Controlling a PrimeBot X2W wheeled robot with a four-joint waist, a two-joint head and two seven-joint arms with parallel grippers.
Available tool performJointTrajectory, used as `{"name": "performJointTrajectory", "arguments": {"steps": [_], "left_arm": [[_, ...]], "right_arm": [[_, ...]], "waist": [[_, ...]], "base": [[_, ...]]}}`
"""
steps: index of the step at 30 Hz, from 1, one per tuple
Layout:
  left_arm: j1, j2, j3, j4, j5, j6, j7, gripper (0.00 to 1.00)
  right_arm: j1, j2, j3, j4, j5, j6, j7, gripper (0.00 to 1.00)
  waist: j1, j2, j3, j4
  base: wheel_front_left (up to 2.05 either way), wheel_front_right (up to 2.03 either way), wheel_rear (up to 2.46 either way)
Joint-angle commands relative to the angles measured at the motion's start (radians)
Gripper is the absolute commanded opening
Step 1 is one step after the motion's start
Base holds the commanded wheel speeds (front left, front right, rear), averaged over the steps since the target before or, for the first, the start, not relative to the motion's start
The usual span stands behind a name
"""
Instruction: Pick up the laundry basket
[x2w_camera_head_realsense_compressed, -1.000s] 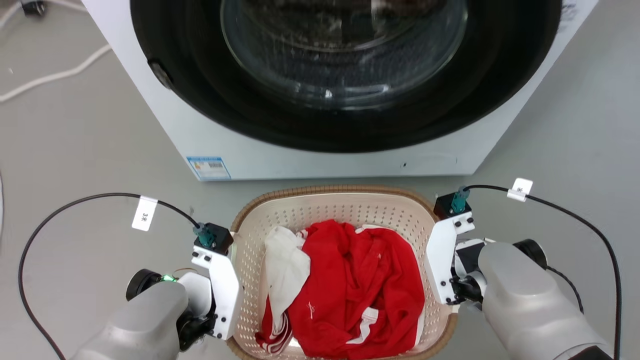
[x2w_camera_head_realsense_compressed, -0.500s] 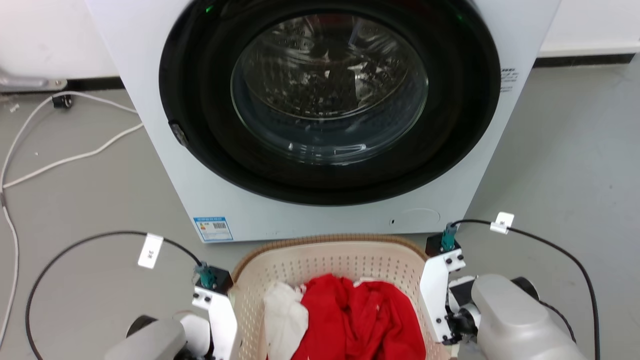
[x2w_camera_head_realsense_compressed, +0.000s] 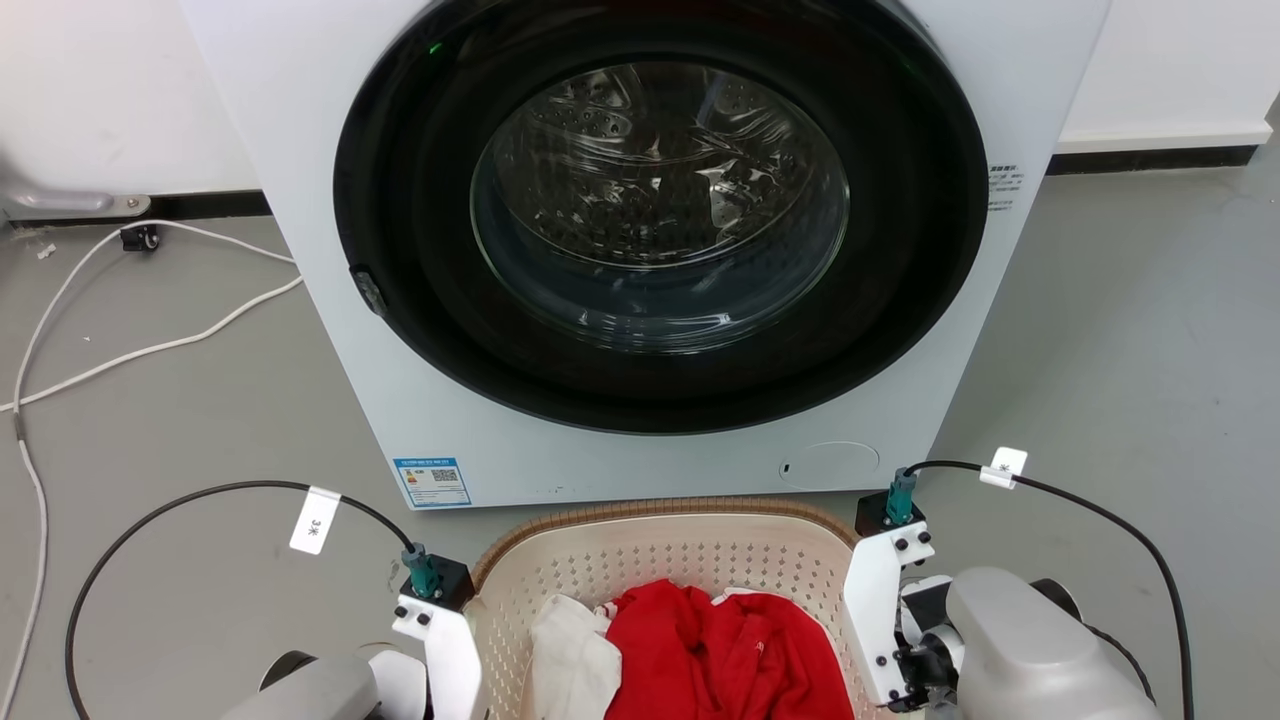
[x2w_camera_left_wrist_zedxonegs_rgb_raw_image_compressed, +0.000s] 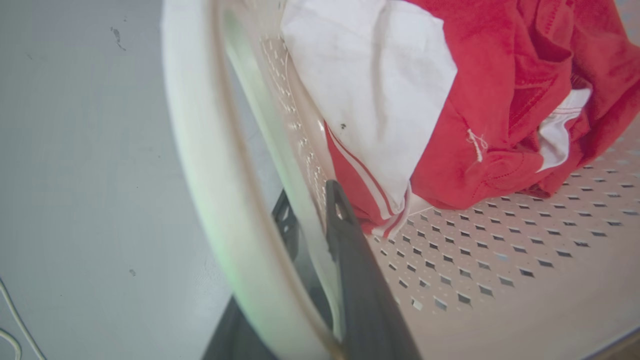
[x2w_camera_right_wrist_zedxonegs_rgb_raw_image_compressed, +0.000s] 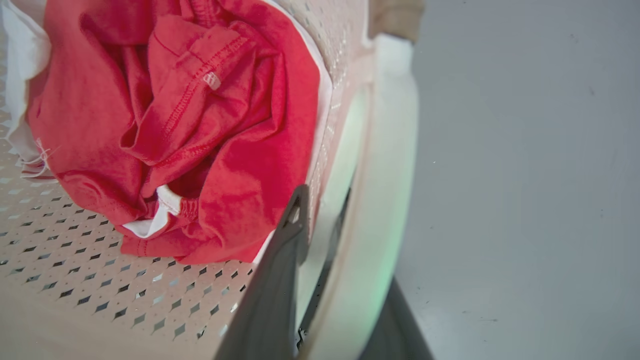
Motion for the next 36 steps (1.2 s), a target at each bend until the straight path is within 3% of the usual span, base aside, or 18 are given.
{"name": "performJointTrajectory", "arguments": {"steps": [1,36], "left_arm": [[0.022,0.022,-0.012,0.004,0.007,-0.004,0.015,0.0],[0.015,0.019,-0.015,0.007,0.005,-0.005,0.004,0.0]], "right_arm": [[-0.001,-0.025,0.005,0.002,0.0,-0.001,-0.004,0.0],[-0.028,-0.025,0.025,0.032,0.025,-0.001,0.004,0.0]], "waist": [[0.0001,-0.0001,-0.001,0.001],[0.0001,-0.0001,0.001,0.003]], "base": [[0.0,0.0,0.0],[0.0,0.0,0.0]]}}
